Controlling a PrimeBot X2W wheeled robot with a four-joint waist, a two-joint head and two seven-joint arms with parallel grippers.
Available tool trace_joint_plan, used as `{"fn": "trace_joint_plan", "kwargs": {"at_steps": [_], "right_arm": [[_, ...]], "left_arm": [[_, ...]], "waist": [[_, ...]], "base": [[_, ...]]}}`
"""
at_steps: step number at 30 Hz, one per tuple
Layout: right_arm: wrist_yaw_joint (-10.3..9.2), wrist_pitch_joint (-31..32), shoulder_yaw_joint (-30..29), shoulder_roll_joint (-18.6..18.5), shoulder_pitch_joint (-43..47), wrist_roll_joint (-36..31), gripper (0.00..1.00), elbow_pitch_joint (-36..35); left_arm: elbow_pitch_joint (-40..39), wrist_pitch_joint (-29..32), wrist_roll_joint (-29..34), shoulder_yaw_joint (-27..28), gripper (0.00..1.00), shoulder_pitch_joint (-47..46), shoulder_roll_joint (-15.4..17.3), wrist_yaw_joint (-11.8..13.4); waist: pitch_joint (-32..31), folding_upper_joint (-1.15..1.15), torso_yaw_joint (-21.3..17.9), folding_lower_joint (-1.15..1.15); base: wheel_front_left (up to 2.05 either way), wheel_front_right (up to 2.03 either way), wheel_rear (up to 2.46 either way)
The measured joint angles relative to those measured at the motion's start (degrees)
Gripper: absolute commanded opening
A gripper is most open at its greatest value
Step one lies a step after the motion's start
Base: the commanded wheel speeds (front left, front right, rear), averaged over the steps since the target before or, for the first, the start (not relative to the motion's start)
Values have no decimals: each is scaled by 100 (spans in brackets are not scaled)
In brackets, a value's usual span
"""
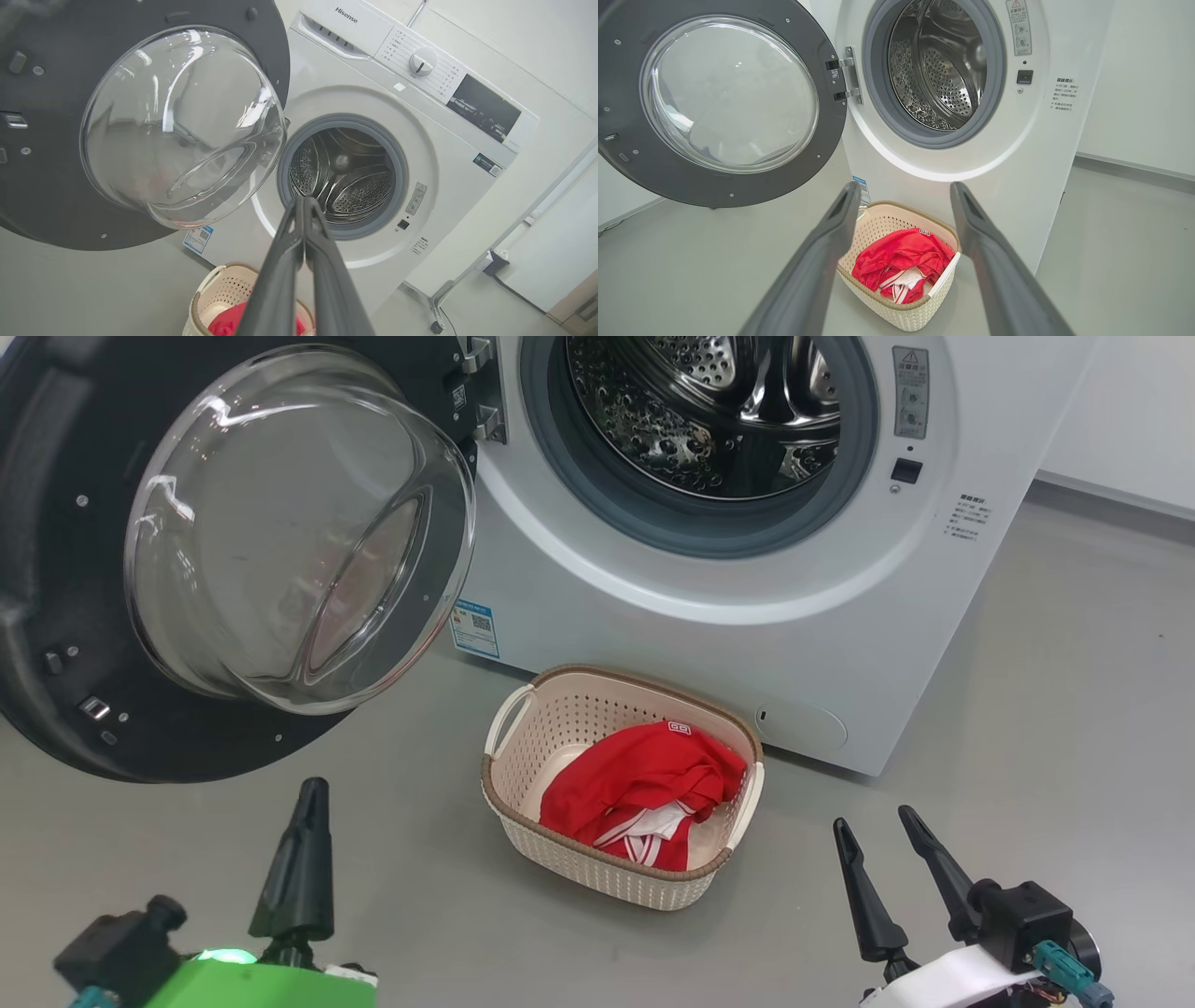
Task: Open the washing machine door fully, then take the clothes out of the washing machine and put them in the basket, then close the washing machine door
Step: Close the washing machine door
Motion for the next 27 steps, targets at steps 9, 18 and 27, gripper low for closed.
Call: {"fn": "trace_joint_plan", "kwargs": {"at_steps": [9, 18, 27], "right_arm": [[2, 0, -46, -11, -9, -24, 100, -10], [3, 0, -42, -43, -51, -80, 100, -53], [41, 0, -51, -140, -152, -111, 100, -80]], "left_arm": [[-446, -199, -2187, 567, 0, -299, -8, -218], [-858, -283, -3288, 1515, 0, -957, -30, -270], [-506, -186, -4074, 2583, 0, -1675, 457, -269]], "waist": [[146, 0, 21, 0], [313, 0, 25, 0], [531, 0, -5, 0]], "base": [[0, 0, 0], [0, 0, 0], [0, 0, 0]]}}
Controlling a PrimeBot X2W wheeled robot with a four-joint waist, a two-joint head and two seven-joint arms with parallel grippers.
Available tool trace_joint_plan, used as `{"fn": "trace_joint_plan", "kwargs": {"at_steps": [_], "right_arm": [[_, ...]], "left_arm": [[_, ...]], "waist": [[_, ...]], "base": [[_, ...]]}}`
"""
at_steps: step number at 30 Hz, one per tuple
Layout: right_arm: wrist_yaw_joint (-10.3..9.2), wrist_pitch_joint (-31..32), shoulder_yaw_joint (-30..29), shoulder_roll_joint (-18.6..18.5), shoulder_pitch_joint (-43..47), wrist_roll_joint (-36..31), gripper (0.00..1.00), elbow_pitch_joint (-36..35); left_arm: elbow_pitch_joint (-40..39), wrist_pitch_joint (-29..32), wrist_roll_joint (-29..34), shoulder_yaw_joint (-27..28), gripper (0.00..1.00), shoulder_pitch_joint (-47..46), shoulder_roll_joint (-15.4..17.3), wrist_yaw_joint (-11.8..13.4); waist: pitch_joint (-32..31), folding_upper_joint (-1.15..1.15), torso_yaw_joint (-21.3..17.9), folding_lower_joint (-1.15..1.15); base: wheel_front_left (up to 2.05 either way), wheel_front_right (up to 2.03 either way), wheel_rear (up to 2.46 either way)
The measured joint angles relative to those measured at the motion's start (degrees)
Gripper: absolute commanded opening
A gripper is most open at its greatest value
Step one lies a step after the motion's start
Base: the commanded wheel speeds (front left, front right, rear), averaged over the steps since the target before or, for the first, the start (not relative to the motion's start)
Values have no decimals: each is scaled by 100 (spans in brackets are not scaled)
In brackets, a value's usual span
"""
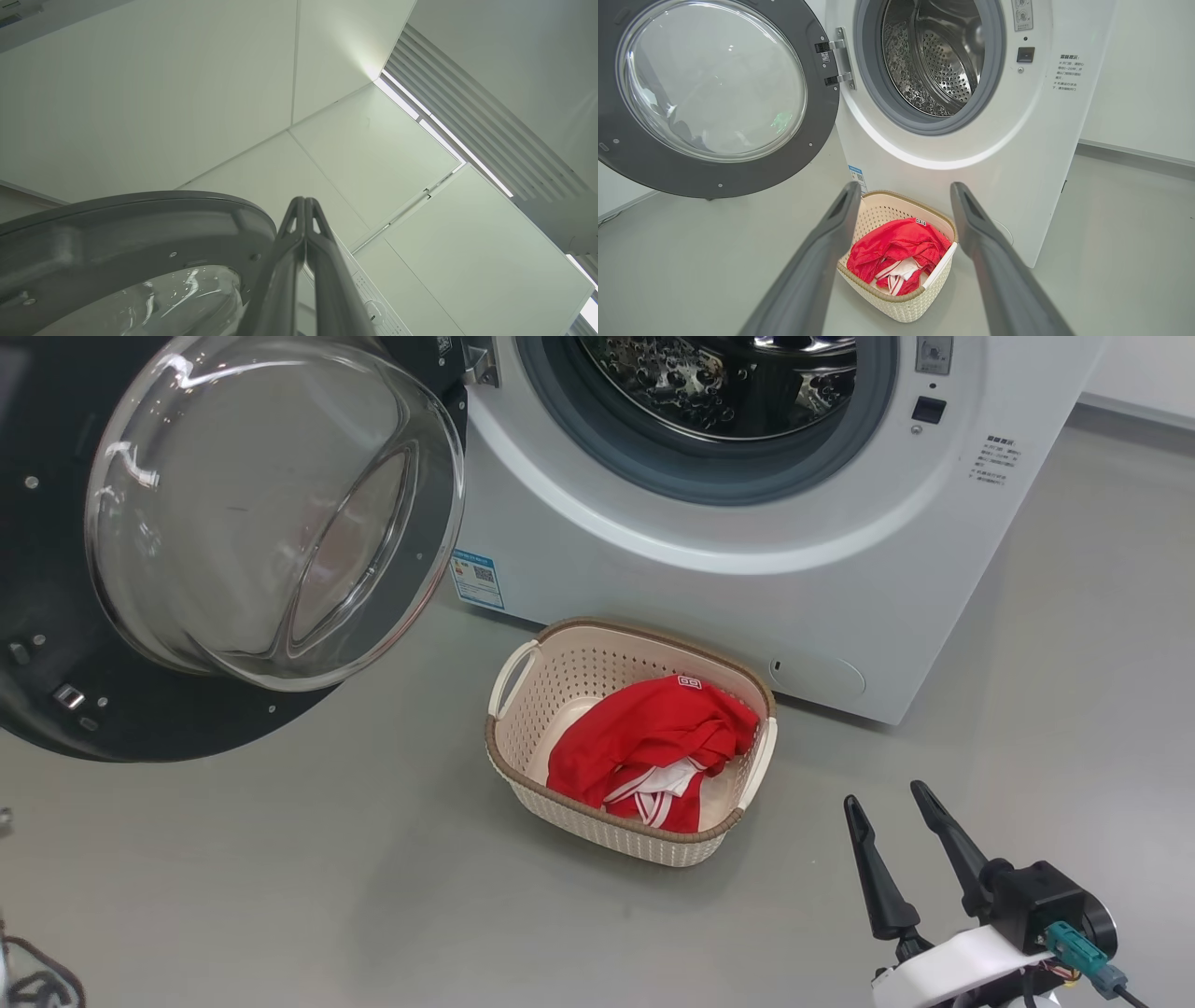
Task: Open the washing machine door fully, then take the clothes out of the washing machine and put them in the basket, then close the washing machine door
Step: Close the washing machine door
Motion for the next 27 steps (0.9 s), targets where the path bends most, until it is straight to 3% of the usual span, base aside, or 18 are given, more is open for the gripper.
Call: {"fn": "trace_joint_plan", "kwargs": {"at_steps": [3, 8, 16, 27], "right_arm": [[7, 0, -11, -7, -21, -1, 100, -20], [12, 0, -20, -70, -106, -10, 100, -48], [14, 0, -9, -203, -237, -92, 100, -97], [59, 100, 40, -465, -448, -169, 100, -220]], "left_arm": [[313, 71, -323, 267, 0, -237, 124, 29], [973, 269, -842, 689, 0, -658, 445, 303], [2005, 474, -1032, 1114, 0, -1181, 1002, 761], [3127, 973, -1182, 942, 0, -1469, 1443, 1133]], "waist": [[71, 0, -23, 0], [195, 0, -52, 0], [426, 0, -107, 0], [832, 0, -181, 0]], "base": [[0, 0, 0], [0, 0, 0], [0, 0, 0], [0, 0, 0]]}}
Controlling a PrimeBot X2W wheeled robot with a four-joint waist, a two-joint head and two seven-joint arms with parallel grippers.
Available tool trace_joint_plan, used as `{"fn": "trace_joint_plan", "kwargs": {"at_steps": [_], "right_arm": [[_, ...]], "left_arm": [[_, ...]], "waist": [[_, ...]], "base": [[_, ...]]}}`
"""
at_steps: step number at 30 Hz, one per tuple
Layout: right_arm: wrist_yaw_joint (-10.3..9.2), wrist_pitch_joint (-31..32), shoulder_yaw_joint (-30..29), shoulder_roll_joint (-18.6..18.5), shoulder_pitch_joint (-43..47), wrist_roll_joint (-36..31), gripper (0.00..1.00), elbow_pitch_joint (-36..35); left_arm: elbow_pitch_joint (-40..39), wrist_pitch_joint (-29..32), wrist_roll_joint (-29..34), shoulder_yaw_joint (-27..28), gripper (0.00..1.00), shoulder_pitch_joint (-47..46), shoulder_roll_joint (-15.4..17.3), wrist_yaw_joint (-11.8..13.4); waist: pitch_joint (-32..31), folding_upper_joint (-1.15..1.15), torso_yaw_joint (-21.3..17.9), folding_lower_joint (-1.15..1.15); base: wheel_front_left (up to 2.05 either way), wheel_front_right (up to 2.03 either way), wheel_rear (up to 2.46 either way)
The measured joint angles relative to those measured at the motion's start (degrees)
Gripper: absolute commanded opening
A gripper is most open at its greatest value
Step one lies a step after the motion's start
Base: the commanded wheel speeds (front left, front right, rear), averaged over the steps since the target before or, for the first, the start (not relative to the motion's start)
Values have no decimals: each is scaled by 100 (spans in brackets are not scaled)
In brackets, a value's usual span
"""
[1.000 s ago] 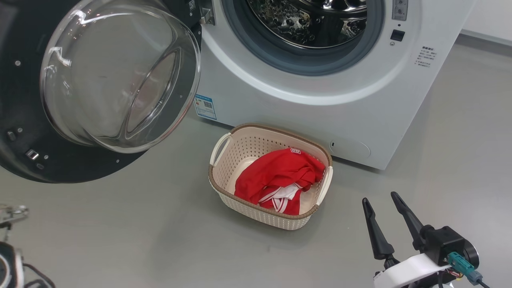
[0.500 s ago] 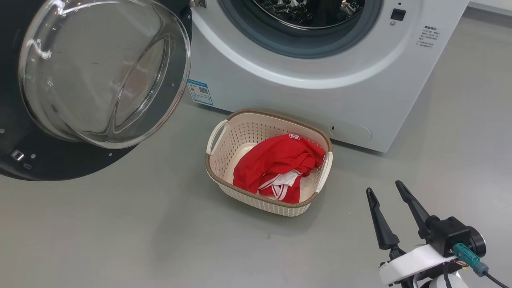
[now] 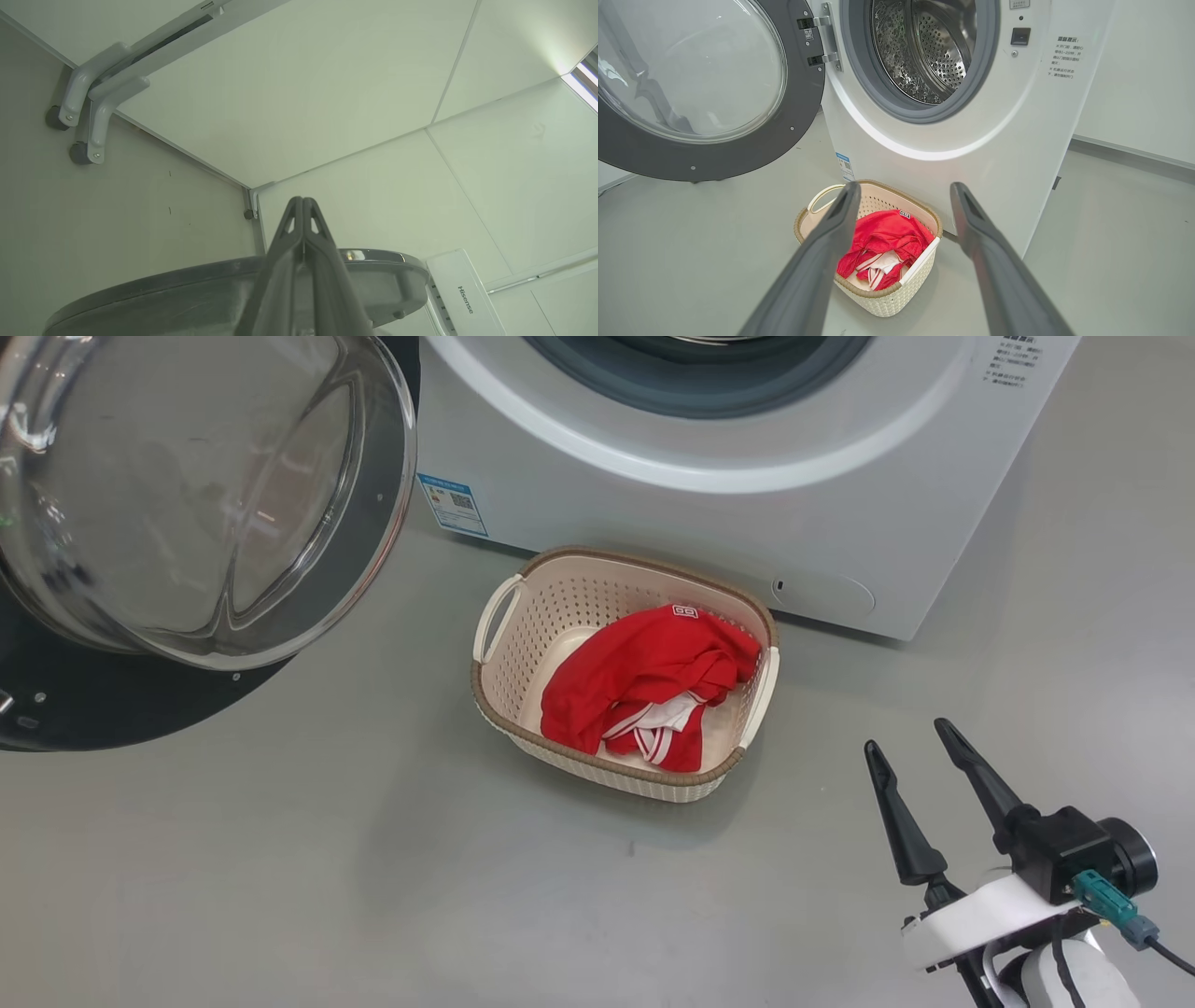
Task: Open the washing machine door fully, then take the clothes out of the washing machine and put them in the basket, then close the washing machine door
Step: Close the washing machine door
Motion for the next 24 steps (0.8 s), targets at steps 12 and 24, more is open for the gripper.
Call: {"fn": "trace_joint_plan", "kwargs": {"at_steps": [12, 24], "right_arm": [[5, 96, 20, -211, -147, -37, 100, -118], [14, 179, 25, -343, -178, -36, 100, -181]], "left_arm": [[719, 224, 101, -375, 0, -216, 74, 2], [1165, 272, 100, -353, 0, -532, 78, -227]], "waist": [[380, 0, -31, 0], [535, 0, -42, 0]], "base": [[0, 0, 0], [0, 0, 0]]}}
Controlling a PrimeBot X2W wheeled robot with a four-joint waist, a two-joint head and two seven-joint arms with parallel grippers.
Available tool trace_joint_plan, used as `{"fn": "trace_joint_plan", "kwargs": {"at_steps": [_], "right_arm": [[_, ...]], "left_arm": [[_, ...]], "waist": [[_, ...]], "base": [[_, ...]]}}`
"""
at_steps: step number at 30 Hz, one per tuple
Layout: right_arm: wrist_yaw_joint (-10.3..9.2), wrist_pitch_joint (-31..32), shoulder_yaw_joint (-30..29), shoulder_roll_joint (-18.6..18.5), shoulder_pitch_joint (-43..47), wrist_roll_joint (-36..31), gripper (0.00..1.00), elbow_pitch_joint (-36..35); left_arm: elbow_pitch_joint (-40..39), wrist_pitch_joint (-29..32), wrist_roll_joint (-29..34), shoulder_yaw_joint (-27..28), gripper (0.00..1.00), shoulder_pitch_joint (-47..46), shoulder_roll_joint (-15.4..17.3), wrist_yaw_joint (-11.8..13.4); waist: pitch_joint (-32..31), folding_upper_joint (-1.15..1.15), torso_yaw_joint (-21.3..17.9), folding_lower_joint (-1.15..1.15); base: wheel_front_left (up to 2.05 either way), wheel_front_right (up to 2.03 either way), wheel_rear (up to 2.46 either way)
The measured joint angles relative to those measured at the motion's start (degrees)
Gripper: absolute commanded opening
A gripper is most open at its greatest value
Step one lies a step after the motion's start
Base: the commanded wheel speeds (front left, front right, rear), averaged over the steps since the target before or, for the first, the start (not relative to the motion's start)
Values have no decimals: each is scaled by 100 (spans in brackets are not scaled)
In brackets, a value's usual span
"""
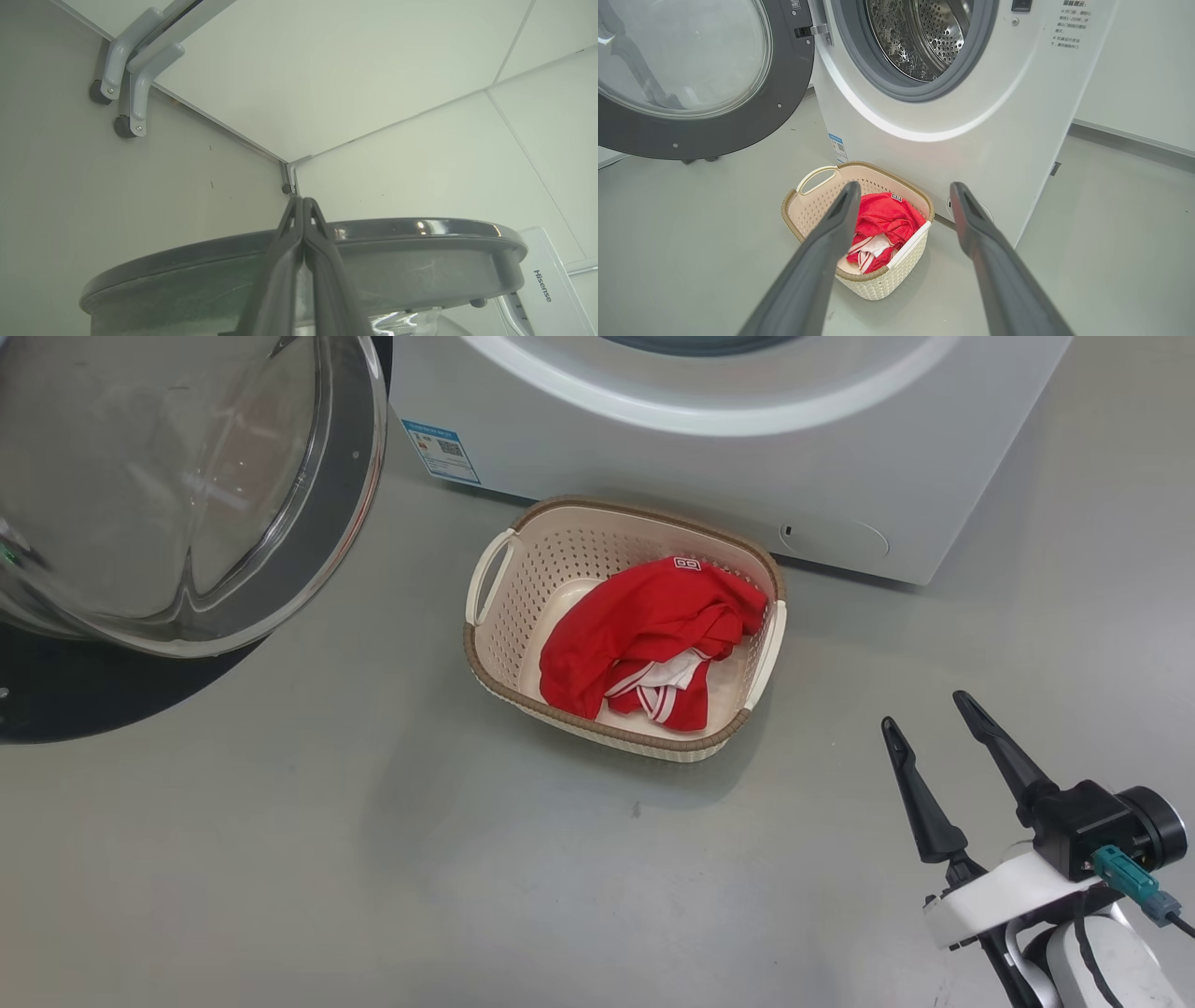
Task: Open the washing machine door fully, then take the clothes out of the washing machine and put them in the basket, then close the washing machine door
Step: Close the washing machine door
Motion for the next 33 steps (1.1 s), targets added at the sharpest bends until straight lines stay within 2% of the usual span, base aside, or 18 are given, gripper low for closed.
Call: {"fn": "trace_joint_plan", "kwargs": {"at_steps": [14, 21, 33], "right_arm": [[7, 53, 34, -77, 0, 8, 100, -56], [8, 76, 49, -97, 0, 19, 100, -76], [24, 116, 54, -127, 0, 54, 100, -133]], "left_arm": [[383, 360, -58, -68, 0, -29, 60, -257], [513, 630, -205, -78, 0, -30, 88, -467], [478, 1628, -805, -120, 0, -31, 132, -759]], "waist": [[37, 0, -13, 0], [42, 0, -12, 0], [45, 0, 24, 0]], "base": [[0, 0, 0], [0, 0, 0], [0, 0, 0]]}}
